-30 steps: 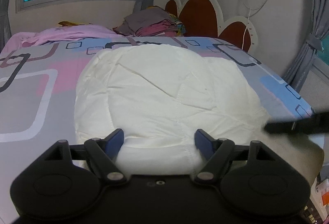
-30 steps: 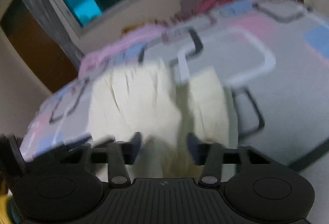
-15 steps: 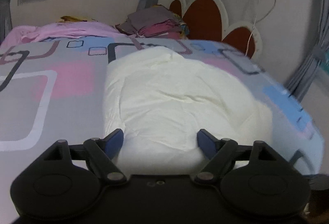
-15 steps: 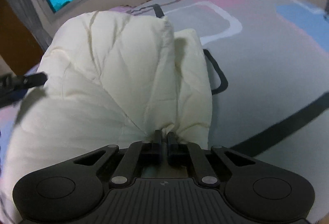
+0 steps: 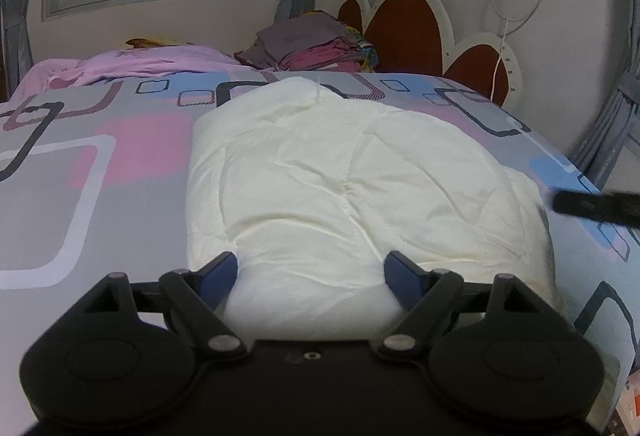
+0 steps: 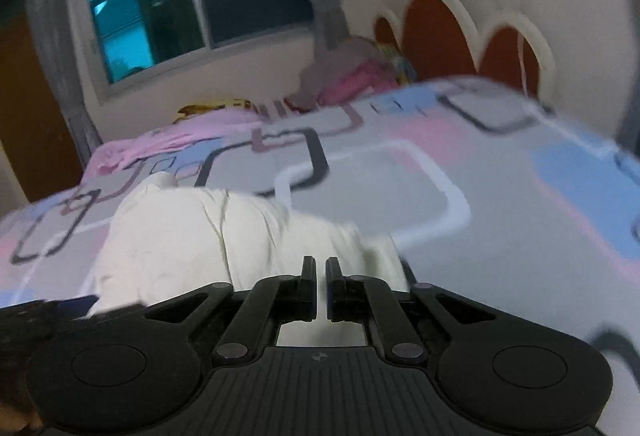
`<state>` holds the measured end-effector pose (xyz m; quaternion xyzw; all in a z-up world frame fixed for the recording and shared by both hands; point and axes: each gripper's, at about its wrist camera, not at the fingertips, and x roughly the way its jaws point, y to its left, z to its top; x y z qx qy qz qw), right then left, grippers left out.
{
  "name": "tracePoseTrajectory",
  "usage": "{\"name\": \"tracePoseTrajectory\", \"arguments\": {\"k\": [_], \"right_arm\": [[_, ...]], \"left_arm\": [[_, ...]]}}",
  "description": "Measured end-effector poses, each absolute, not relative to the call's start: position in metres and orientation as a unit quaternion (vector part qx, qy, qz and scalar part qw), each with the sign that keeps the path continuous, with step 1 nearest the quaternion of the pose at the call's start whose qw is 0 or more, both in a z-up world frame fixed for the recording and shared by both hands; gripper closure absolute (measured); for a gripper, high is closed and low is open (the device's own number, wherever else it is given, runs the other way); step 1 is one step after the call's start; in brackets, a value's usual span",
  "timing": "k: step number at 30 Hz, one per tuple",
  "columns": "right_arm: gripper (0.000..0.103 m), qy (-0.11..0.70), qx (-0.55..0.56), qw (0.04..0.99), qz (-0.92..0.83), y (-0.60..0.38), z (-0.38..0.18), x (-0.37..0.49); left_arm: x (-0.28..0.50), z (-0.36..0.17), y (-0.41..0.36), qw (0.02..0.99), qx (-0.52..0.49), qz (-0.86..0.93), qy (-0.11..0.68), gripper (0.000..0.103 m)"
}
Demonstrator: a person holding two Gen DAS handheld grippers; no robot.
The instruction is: Fold large clothes
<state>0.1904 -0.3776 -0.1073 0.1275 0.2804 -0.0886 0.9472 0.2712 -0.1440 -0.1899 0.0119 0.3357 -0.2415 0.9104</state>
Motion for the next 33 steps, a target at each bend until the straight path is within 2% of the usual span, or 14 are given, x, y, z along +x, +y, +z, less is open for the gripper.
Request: {"name": "tracePoseTrajectory", "arguments": {"k": [3,10,16,21,25,26,27,28,33], "right_arm": [[0.099,0.285,0.102,0.948,-0.098,-0.370,-0.134,0.213],[0.100,0.308,0.077,0.942,-0.109,-0.362,-0.192,0.228],[0.101,0.310,0.108,0.938,-0.113,-0.376,-0.218,0.239],[0.101,0.321,0.106,0.935,-0.103,-0.380,-0.210,0.245],[0.098,0.343,0.136,0.926,-0.078,-0.399,-0.182,0.242],[0.073,0.339,0.149,0.926,-0.075,-0.403,-0.173,0.237],[0.018,0.330,0.154,0.928,-0.080,-0.406,-0.162,0.231],[0.000,0.312,0.151,0.934,-0.083,-0.409,-0.153,0.224],[0.000,0.331,0.159,0.930,-0.032,-0.421,-0.137,0.209]], "left_arm": [[0.271,-0.193,-0.142,0.912,0.009,-0.242,0.332,0.021],[0.278,-0.206,-0.145,0.914,-0.002,-0.225,0.338,0.008],[0.287,-0.214,-0.153,0.913,-0.013,-0.217,0.344,0.006],[0.288,-0.216,-0.153,0.913,-0.003,-0.210,0.350,0.005],[0.292,-0.204,-0.150,0.906,0.000,-0.198,0.374,0.003],[0.293,-0.201,-0.149,0.905,-0.002,-0.193,0.379,0.003],[0.293,-0.199,-0.149,0.904,-0.002,-0.188,0.383,0.003],[0.292,-0.196,-0.148,0.905,-0.001,-0.182,0.385,0.003],[0.286,-0.187,-0.148,0.906,0.009,-0.170,0.388,0.004]]}}
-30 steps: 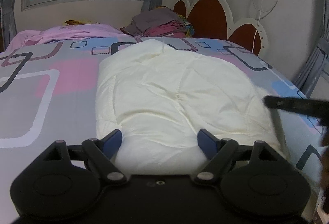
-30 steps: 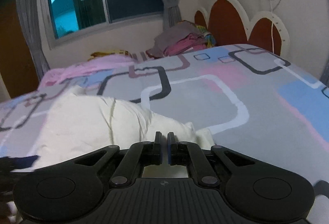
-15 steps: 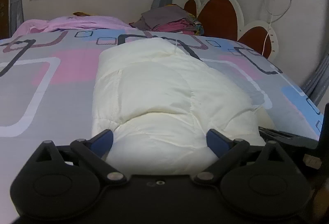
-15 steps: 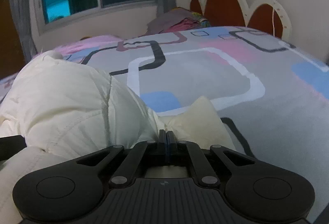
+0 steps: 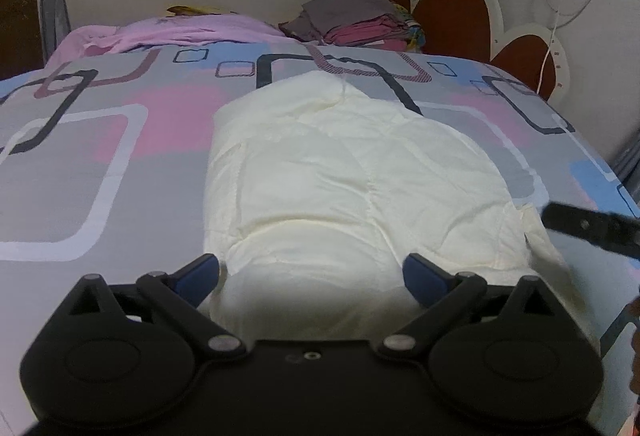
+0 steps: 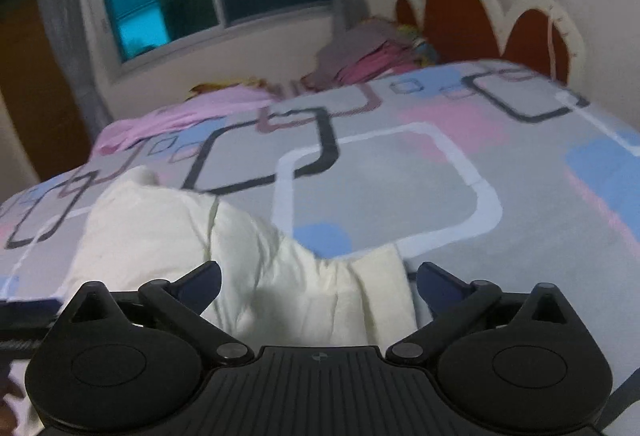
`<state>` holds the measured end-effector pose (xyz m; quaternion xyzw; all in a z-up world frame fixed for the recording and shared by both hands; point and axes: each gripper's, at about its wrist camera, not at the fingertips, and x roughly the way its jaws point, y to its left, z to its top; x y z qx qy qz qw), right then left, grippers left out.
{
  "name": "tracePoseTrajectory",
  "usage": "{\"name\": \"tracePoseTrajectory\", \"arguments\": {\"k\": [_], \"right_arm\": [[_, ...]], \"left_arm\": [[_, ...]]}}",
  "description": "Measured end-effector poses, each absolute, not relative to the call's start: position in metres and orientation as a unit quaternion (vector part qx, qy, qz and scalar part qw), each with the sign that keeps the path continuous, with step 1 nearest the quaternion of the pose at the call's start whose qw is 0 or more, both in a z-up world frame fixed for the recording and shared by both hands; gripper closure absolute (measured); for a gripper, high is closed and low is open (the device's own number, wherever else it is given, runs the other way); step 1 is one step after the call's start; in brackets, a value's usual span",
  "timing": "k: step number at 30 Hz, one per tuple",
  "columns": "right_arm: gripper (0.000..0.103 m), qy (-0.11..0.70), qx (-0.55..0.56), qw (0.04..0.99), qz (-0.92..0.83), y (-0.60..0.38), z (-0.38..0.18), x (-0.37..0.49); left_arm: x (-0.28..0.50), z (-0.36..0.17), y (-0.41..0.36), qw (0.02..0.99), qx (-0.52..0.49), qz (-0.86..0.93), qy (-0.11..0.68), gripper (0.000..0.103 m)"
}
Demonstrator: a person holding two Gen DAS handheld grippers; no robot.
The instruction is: Fold large clothes
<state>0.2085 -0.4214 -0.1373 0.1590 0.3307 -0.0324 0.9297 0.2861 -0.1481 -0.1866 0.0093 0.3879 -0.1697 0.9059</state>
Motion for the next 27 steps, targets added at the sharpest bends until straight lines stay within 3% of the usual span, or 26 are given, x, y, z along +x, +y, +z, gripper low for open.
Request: {"name": "tracePoseTrajectory", "arguments": {"k": [10,16,21,22,23,24,25,27], "right_arm": [[0.000,0.428,0.226,0.875,0.019,-0.460,-0.174,0.189],[0.000,0.446,0.362,0.814,0.086,-0.474,-0.217,0.198],[0.002,0.434,0.361,0.815,0.131,-0.465,-0.222,0.208],[0.007,0.432,0.366,0.812,0.140,-0.464,-0.223,0.209],[0.024,0.432,0.381,0.803,0.152,-0.465,-0.225,0.210],[0.030,0.432,0.392,0.797,0.156,-0.465,-0.226,0.211],[0.033,0.432,0.390,0.798,0.158,-0.464,-0.226,0.211],[0.049,0.429,0.396,0.795,0.167,-0.462,-0.222,0.212]], "left_arm": [[0.272,-0.171,-0.117,0.884,-0.003,-0.184,0.430,0.004],[0.283,-0.205,-0.092,0.849,-0.104,-0.187,0.484,0.000],[0.296,-0.237,-0.080,0.806,-0.206,-0.199,0.519,0.001],[0.295,-0.239,-0.080,0.806,-0.211,-0.202,0.515,0.004],[0.294,-0.238,-0.081,0.809,-0.212,-0.202,0.510,0.008],[0.292,-0.236,-0.082,0.809,-0.218,-0.210,0.504,0.022],[0.291,-0.233,-0.083,0.811,-0.218,-0.208,0.502,0.027],[0.288,-0.228,-0.084,0.817,-0.213,-0.206,0.494,0.033]]}}
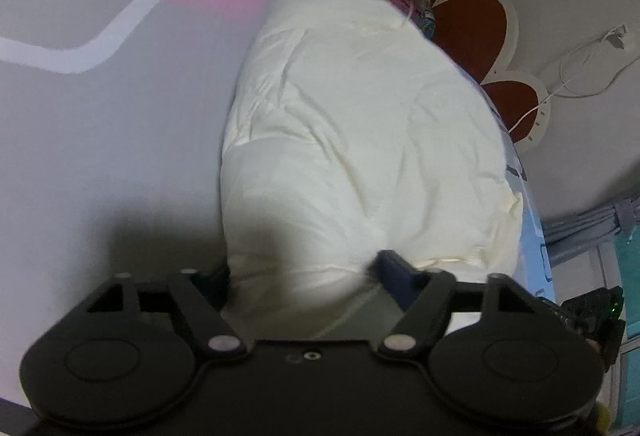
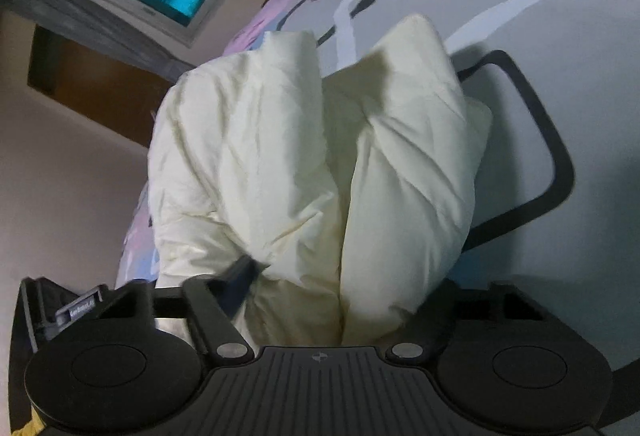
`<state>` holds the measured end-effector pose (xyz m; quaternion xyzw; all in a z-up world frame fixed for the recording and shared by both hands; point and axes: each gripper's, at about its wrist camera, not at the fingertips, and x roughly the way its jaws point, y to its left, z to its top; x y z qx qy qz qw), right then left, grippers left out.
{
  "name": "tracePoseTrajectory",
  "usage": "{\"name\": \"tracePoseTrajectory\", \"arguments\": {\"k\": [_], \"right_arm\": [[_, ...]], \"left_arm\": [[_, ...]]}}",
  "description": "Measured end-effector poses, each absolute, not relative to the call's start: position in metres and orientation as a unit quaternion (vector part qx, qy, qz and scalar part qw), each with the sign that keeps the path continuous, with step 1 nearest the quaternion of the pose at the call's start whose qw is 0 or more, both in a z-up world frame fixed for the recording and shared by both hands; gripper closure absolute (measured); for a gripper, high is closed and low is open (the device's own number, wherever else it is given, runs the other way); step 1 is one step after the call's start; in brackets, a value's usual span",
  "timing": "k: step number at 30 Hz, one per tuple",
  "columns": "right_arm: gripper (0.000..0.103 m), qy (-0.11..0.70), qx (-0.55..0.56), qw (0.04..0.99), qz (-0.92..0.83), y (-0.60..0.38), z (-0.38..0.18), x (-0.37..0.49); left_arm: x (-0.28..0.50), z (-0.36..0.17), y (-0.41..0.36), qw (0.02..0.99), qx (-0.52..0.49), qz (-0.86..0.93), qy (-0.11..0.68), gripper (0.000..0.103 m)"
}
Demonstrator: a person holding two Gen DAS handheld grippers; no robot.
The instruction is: Fold large clothes
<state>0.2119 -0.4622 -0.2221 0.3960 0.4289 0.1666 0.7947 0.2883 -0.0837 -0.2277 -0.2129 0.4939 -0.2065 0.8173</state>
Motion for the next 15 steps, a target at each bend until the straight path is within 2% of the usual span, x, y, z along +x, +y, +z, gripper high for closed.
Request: {"name": "tracePoseTrajectory", "arguments": {"k": [3,4,9,15], "right_arm": [[0.063,0.418,0.393,0.798,0.184,-0.455,-0.209,0.214],[0.065,0.412,0.393,0.799,0.191,-0.454,-0.205,0.217],[0.066,0.382,0.386,0.806,0.237,-0.403,-0.174,0.241],[0.066,0.360,0.379,0.800,0.293,-0.281,-0.154,0.295]], "left_arm": [[0.286,-0.219,-0.079,0.824,-0.223,-0.198,0.482,0.041],[0.283,-0.214,-0.076,0.830,-0.220,-0.195,0.473,0.042],[0.285,-0.178,-0.033,0.856,-0.221,-0.178,0.433,0.044],[0.296,-0.142,0.068,0.888,-0.220,-0.139,0.380,0.044]]}}
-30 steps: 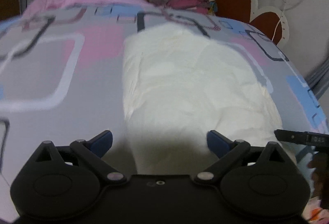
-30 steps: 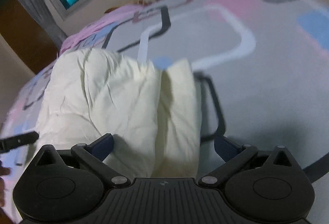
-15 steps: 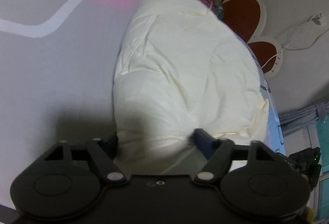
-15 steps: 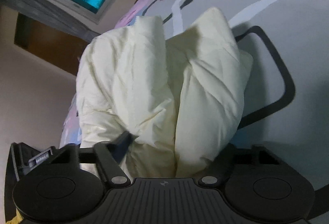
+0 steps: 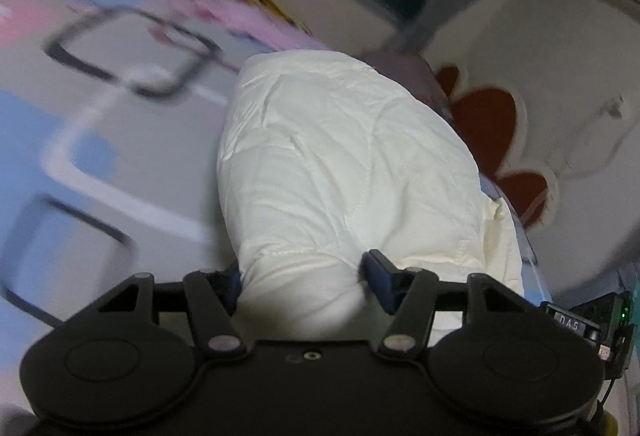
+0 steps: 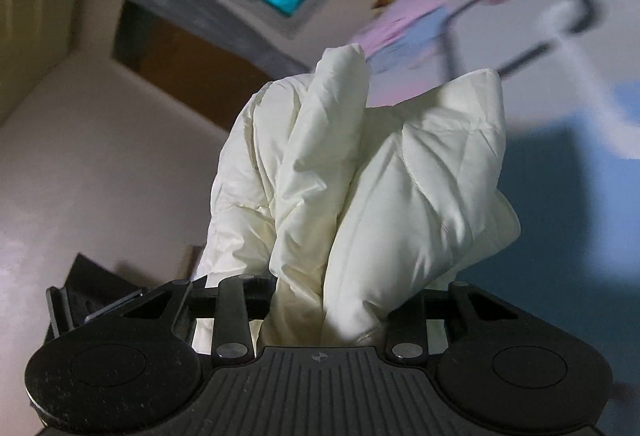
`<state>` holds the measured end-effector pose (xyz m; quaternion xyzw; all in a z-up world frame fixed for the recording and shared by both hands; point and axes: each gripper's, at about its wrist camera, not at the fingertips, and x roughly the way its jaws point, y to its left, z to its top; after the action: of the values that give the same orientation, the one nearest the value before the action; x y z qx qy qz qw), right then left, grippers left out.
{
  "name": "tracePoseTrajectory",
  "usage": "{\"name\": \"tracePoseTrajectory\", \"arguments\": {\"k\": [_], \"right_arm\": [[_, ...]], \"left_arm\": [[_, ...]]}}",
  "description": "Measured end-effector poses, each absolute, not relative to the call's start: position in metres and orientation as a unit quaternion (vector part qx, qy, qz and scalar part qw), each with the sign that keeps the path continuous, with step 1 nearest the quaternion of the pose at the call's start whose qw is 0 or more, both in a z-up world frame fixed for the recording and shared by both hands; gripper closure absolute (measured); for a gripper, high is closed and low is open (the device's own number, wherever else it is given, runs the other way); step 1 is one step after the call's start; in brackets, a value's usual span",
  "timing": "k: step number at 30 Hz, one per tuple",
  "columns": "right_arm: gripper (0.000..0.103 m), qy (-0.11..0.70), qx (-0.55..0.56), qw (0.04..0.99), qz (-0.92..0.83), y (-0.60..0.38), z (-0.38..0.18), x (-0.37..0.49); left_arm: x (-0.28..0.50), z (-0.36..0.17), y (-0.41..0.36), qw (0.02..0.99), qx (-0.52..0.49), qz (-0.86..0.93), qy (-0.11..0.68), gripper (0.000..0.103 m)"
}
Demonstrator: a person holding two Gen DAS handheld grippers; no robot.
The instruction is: Fold large clothes
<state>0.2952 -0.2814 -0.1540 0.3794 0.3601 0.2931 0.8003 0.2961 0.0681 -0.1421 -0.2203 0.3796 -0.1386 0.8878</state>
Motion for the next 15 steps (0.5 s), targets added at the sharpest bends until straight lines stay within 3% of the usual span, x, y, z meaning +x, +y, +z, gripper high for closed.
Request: {"name": "tracePoseTrajectory", "arguments": {"k": [9,15], "right_arm": [[0.066,0.358,0.388,0.787,0.320,-0.041,-0.168,0.379],[0.065,0.385,0.393,0.776,0.308,0.043,-0.211,0.427]], "left_arm": [[0.348,-0.137,0.280,0.909,-0.206,-0.094,0.350,0.044],[0.383,-0.159,0.347,0.924,-0.158,-0.079,0.339,0.043]]}}
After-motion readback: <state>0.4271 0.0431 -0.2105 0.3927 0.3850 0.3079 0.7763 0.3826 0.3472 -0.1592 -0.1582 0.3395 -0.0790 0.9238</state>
